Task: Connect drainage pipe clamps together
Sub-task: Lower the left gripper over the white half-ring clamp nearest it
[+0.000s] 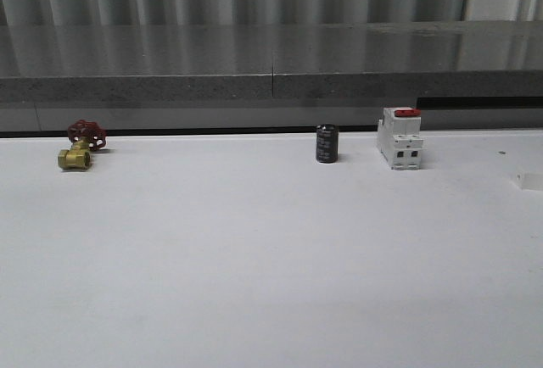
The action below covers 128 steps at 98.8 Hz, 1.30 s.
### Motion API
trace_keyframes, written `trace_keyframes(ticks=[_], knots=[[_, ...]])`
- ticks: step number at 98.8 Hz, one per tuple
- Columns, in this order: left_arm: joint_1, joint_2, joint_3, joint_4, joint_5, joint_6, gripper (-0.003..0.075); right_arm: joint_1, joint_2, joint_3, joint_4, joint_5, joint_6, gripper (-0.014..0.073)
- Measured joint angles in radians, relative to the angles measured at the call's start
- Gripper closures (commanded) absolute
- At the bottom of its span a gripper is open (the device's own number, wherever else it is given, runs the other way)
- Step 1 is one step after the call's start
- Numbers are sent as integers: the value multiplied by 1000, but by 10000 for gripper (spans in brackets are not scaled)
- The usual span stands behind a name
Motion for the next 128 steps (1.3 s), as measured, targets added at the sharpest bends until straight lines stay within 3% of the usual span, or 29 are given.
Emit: trace_keyframes(ticks=[13,20,30,42,49,75,98,128], knots=[[0,99,-2,15,8,0,733,0,0,0,0,0,0,661],[0,134,-2,16,8,0,679,0,0,0,0,0,0,661],[0,160,-3,17,9,0,507,0,0,0,0,0,0,661],[0,168,-3,19,9,0,220,0,0,0,0,0,0,661],[0,168,-3,19,9,0,139,0,0,0,0,0,0,661],[22,229,-38,19,18,1,134,0,0,0,0,0,0,661],[123,476,-194,19,72,13,134,0,0,0,0,0,0,661],[242,789,-416,11,118,154,134,0,0,0,0,0,0,661]])
